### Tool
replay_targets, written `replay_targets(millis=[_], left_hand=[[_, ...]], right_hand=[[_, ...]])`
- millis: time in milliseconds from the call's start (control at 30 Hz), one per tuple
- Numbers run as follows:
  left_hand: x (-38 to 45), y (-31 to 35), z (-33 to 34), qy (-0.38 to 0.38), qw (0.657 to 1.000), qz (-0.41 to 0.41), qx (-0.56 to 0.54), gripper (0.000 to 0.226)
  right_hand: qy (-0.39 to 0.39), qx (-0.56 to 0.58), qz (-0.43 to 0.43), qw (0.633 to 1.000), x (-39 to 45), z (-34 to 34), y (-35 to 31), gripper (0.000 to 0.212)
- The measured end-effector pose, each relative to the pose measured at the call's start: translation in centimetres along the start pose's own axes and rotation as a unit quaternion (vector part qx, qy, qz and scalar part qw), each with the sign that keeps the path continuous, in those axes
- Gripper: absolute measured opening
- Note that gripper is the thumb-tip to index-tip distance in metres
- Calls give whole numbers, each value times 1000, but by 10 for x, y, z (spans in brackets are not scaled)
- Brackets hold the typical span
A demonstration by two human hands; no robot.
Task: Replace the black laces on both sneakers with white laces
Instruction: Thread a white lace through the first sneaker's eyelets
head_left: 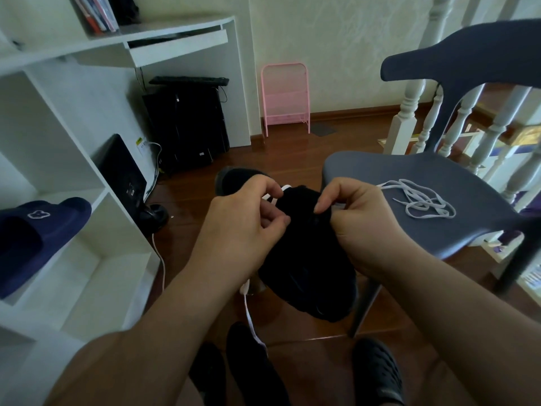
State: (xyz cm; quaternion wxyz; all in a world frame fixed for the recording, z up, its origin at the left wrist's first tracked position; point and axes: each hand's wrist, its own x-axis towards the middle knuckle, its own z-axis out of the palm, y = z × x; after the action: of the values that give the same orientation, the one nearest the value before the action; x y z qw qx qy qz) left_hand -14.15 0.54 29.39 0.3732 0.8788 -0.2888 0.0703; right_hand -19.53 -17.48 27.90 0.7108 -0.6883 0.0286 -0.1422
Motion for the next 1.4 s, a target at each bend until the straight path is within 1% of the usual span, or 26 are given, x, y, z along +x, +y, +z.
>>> replay_targets(millis=[100, 167, 233, 300, 400, 467, 600, 667, 767, 833, 900, 967, 1033, 1133, 1233, 1300, 1400], left_hand=[[-1, 1, 3, 17, 998, -26, -56, 36], [-2, 3, 8, 44, 996, -29, -77, 37], [-2, 5, 14, 70, 995, -25, -69, 37], [-1, 5, 17, 82, 993, -25, -78, 37], [-1, 1, 20, 60, 990, -40, -123, 44], [-1, -1, 20, 46, 991, -44, -120, 48], [1, 1, 19, 34, 999, -34, -22, 47], [2, 2, 19, 28, 999, -31, -6, 49], [0, 4, 19, 31, 997, -42, -62, 53], [-2, 3, 20, 33, 992, -42, -111, 54], [-3, 1, 22, 29, 988, -47, -142, 50], [-3, -1, 23, 37, 989, -44, -134, 43], [-3, -2, 23, 43, 990, -48, -127, 35], [-3, -1, 23, 42, 985, -67, -156, 26], [-1, -2, 22, 41, 989, -62, -129, 21], [0, -2, 21, 25, 993, -52, -106, 19], [0, -3, 24, -1, 994, -42, -105, 23]], right_hand=[[5, -10, -5, 1000, -1, 1, -2, 43], [4, -17, -13, 1000, -1, 2, -1, 46], [0, -28, -23, 999, -1, 3, -2, 51], [-2, -33, -30, 999, -2, 4, -2, 50], [-1, -51, -38, 998, -3, 4, -3, 49], [5, -70, -45, 997, -4, 3, -3, 50], [11, -80, -47, 996, -4, 2, -2, 50], [11, -83, -45, 996, -4, 2, -1, 48], [5, -102, -43, 994, -3, 0, -2, 48], [-4, -135, -44, 990, -3, -1, -2, 47], [-6, -175, -54, 983, -3, -2, -1, 43], [0, -197, -72, 978, -3, -2, 1, 42], [6, -198, -80, 977, -3, -1, 2, 43], [17, -200, -79, 976, -2, -2, 4, 45], [30, -227, -92, 969, -1, -3, 6, 48], [40, -256, -101, 961, 0, -5, 7, 48], [42, -272, -96, 956, 1, -6, 8, 45]])
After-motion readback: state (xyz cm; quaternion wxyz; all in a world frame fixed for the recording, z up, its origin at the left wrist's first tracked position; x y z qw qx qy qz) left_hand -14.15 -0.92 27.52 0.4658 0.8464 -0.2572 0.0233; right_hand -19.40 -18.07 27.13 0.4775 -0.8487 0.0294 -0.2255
